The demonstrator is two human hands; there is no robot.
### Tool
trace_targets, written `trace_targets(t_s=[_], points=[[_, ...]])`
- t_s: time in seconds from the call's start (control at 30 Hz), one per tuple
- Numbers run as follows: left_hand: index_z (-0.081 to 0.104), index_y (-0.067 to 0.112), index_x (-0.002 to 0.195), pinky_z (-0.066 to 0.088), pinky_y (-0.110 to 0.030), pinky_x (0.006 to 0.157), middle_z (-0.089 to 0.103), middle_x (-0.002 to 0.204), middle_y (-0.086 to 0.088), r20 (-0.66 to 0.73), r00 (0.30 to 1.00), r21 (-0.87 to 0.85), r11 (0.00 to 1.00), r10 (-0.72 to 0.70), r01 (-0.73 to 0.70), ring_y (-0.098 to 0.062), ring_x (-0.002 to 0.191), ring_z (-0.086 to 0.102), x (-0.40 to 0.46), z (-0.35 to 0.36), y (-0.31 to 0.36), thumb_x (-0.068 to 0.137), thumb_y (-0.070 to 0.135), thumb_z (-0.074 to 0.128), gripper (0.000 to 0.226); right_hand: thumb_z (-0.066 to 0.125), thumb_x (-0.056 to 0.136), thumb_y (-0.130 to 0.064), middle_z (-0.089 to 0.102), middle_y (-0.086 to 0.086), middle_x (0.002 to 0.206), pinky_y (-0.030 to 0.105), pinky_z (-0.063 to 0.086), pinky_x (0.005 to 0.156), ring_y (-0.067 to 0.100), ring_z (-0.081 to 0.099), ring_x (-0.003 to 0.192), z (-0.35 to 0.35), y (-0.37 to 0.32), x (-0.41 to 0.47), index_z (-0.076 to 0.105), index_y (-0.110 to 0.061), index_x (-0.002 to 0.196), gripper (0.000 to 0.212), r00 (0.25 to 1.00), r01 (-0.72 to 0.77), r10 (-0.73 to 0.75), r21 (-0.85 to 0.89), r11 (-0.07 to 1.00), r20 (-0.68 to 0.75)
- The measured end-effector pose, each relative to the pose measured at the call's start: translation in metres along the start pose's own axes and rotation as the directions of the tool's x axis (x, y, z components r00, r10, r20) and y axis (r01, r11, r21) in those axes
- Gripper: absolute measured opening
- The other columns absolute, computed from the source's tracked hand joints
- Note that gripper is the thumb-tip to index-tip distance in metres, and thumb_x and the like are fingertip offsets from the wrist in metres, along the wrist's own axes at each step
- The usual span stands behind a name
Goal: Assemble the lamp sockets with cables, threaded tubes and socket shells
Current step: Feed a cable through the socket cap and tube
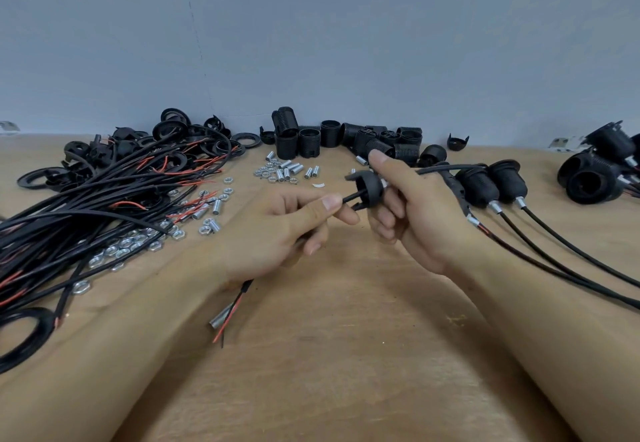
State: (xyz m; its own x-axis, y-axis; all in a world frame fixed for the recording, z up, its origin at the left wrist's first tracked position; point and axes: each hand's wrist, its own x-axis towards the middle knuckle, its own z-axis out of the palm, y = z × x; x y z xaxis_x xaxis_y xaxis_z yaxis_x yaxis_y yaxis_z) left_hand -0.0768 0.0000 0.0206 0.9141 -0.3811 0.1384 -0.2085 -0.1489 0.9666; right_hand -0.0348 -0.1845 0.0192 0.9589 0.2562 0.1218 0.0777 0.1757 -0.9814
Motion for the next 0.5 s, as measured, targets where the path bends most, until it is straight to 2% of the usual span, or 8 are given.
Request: trace_targets(t_s=[0.1,0.17,0.23,0.3,0.37,0.43,0.5], points=[[0.069,0.012,0.111,0.026,-0.019,0.040,0.051,0.058,-0.001,-0.045,0.997,-0.064,0.996,-0.068,0.065,-0.010,0.039,0.028,0.001,-0.006,-0.001,0.087,0.038,0.056,0.038,0.056,0.095,-0.034,0.025,0.004,0.043,0.021,0.025,0.041,0.017,0.028,0.037,-0.011,-0.009,0.007,0.029,-0.021,0.041,0.062,0.968,0.042,-0.014,0.105,0.994,-0.250],[0.072,0.013,0.104,0.024,-0.017,0.038,0.047,0.056,0.001,-0.082,0.994,-0.073,0.995,-0.073,0.067,-0.010,0.040,0.026,0.002,-0.011,-0.002,0.087,0.037,0.057,0.033,0.055,0.094,-0.031,0.018,0.004,0.050,0.020,0.021,0.040,0.016,0.024,0.038,-0.023,-0.015,0.009,0.025,-0.021,0.048,0.056,0.919,0.118,-0.016,0.238,0.964,-0.394],[0.074,0.015,0.095,0.019,-0.015,0.038,0.038,0.053,0.003,-0.128,0.990,-0.096,0.994,-0.061,0.049,-0.008,0.041,0.020,0.004,-0.012,-0.003,0.088,0.037,0.055,0.029,0.053,0.094,-0.029,0.018,0.000,0.050,0.020,0.020,0.039,0.015,0.022,0.039,-0.033,-0.019,0.009,0.021,-0.021,0.051,0.054,0.896,0.179,-0.010,0.340,0.923,-0.444],[0.073,0.015,0.093,0.019,-0.015,0.039,0.032,0.054,0.003,-0.172,0.984,-0.067,0.997,-0.035,0.023,-0.007,0.041,0.020,0.005,-0.010,-0.005,0.090,0.041,0.052,0.034,0.050,0.094,-0.030,0.021,-0.002,0.046,0.020,0.021,0.039,0.014,0.021,0.040,-0.035,-0.020,0.008,0.019,-0.022,0.048,0.056,0.917,0.164,0.018,0.418,0.893,-0.399],[0.073,0.017,0.091,0.022,-0.014,0.039,0.027,0.054,0.004,-0.197,0.980,0.054,0.998,0.029,-0.019,-0.005,0.041,0.022,0.004,-0.004,-0.009,0.091,0.045,0.047,0.038,0.050,0.093,-0.032,0.025,-0.002,0.044,0.021,0.023,0.040,0.014,0.024,0.041,-0.030,-0.018,0.006,0.022,-0.022,0.042,0.059,0.955,0.090,0.038,0.411,0.907,-0.294],[0.073,0.027,0.089,0.025,-0.014,0.044,0.029,0.049,0.011,-0.200,0.969,0.319,0.945,0.143,-0.074,-0.005,0.043,0.028,0.002,0.001,-0.014,0.093,0.047,0.045,0.035,0.054,0.091,-0.038,0.029,-0.002,0.042,0.021,0.026,0.041,0.015,0.028,0.040,-0.022,-0.013,0.005,0.027,-0.022,0.037,0.062,0.983,0.001,0.059,0.328,0.945,-0.171],[0.072,0.031,0.092,0.029,-0.012,0.051,0.043,0.047,0.016,-0.142,0.960,0.571,0.812,0.243,-0.121,-0.001,0.048,0.040,-0.001,0.004,-0.018,0.099,0.042,0.043,0.031,0.057,0.087,-0.044,0.034,0.000,0.041,0.021,0.031,0.042,0.016,0.032,0.041,-0.015,-0.008,0.003,0.031,-0.022,0.034,0.063,0.995,-0.076,0.089,0.233,0.969,-0.045]])
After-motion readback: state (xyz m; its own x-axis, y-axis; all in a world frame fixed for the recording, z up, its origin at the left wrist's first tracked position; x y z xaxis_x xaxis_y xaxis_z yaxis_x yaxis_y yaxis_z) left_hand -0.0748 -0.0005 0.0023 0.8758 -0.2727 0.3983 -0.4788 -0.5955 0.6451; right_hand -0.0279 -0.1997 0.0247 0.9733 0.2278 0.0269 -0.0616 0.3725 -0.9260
